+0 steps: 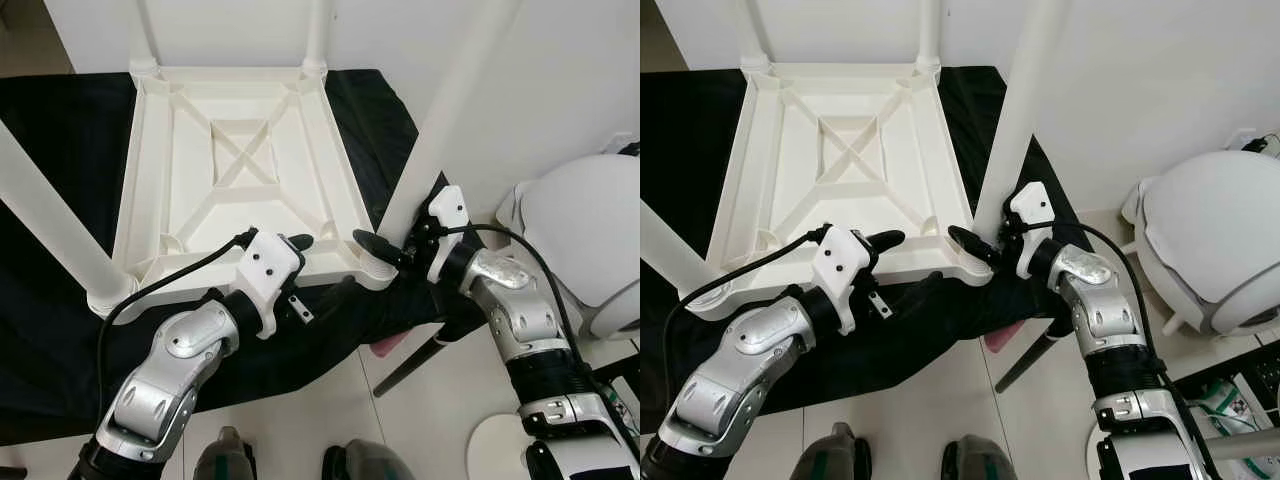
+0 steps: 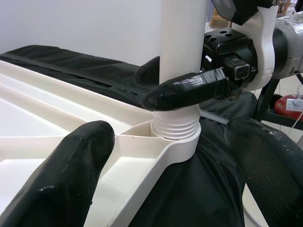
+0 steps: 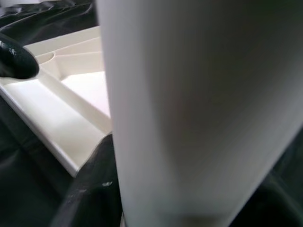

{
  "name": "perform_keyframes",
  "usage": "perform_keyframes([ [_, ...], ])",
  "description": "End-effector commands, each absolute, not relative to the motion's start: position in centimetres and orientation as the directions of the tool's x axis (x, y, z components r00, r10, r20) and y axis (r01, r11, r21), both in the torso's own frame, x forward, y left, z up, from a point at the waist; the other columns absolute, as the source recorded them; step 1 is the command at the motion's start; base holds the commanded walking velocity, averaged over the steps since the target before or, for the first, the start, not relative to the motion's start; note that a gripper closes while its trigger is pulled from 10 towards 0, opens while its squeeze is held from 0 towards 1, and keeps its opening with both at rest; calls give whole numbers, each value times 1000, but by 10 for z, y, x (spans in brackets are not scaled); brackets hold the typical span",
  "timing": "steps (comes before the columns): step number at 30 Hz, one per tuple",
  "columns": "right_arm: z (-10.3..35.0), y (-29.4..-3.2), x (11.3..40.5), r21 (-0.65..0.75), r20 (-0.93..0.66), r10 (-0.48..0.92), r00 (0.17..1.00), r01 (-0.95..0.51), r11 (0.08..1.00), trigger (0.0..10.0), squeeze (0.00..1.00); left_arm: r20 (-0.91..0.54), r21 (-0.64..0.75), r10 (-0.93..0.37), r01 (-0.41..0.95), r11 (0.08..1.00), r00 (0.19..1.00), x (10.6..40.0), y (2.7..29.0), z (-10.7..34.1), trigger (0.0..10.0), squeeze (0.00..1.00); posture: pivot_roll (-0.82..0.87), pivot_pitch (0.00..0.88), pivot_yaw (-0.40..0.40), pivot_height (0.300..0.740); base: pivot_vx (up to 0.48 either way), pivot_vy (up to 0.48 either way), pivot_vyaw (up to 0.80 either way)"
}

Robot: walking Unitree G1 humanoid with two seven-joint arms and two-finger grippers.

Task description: Building children table

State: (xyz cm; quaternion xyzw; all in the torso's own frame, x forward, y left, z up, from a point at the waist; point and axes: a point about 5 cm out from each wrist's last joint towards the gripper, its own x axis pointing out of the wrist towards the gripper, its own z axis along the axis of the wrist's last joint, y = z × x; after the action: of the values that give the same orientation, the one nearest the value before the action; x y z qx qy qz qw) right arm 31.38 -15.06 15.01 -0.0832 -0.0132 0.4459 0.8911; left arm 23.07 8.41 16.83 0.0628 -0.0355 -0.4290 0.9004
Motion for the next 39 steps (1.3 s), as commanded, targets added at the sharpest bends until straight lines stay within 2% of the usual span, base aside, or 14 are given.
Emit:
perform_keyframes([
  [1,147,-148,314,-169,-74,807,586,-805,569,0,0,4,149,-768,760,633,640,232,84,167,10000,0,-1,11,-55,740,0,0,0],
  [10,136,-149,308,-148,-96,801,591,-804,576,0,0,3,147,-771,763,630,636,230,83,167,10000,0,4,12,-55,740,0,0,0],
  [11,136,-146,308,-141,-80,775,627,-777,614,10000,0,2,146,-772,764,629,636,230,83,167,10000,0,4,11,-56,740,0,0,0],
  [13,136,-142,309,-128,-57,727,684,-728,674,10000,0,1,146,-773,764,628,635,229,83,167,10000,0,5,10,-57,740,0,0,0],
  [14,135,-137,309,-104,-36,653,757,-653,750,10000,0,3,140,-774,766,627,633,229,83,167,10000,0,3,8,-60,740,0,0,0],
  [17,137,-132,309,-93,-5,583,812,-581,809,10000,0,4,140,-774,766,627,633,229,82,167,10000,0,3,8,-60,740,0,0,0],
  [19,139,-125,308,-33,18,414,910,-414,910,10000,0,5,141,-775,767,626,632,230,81,167,10000,0,1,7,-60,740,0,0,0],
  [21,139,-125,308,-33,18,414,910,-414,910,10000,0,5,141,-775,767,626,632,230,81,167,10000,0,1,7,-60,740,0,0,0],
  [26,136,-119,306,66,-32,134,990,-132,989,10000,0,8,145,-780,771,620,626,230,79,167,10000,0,-2,0,-61,740,0,0,0],
  [32,136,-116,303,67,-28,131,991,-128,989,10000,0,11,143,-781,772,620,625,230,79,168,10000,0,0,0,-62,740,0,0,0],
  [33,137,-117,304,75,-24,140,990,-138,988,10000,267,10,143,-781,773,619,624,230,78,167,10000,0,-2,0,-62,740,0,0,0],
  [35,138,-118,304,81,-21,147,989,-145,986,10000,267,10,142,-782,773,618,623,230,78,167,10000,0,-2,0,-62,740,0,0,0],
  [36,139,-118,304,100,-19,178,984,-175,980,10000,1000,10,142,-783,774,617,622,230,78,167,10000,0,-2,0,-62,740,0,0,0],
  [39,143,-117,302,93,1,304,953,-303,949,10000,1000,13,142,-782,773,618,623,230,78,168,10000,0,-3,0,-63,740,0,0,0],
])
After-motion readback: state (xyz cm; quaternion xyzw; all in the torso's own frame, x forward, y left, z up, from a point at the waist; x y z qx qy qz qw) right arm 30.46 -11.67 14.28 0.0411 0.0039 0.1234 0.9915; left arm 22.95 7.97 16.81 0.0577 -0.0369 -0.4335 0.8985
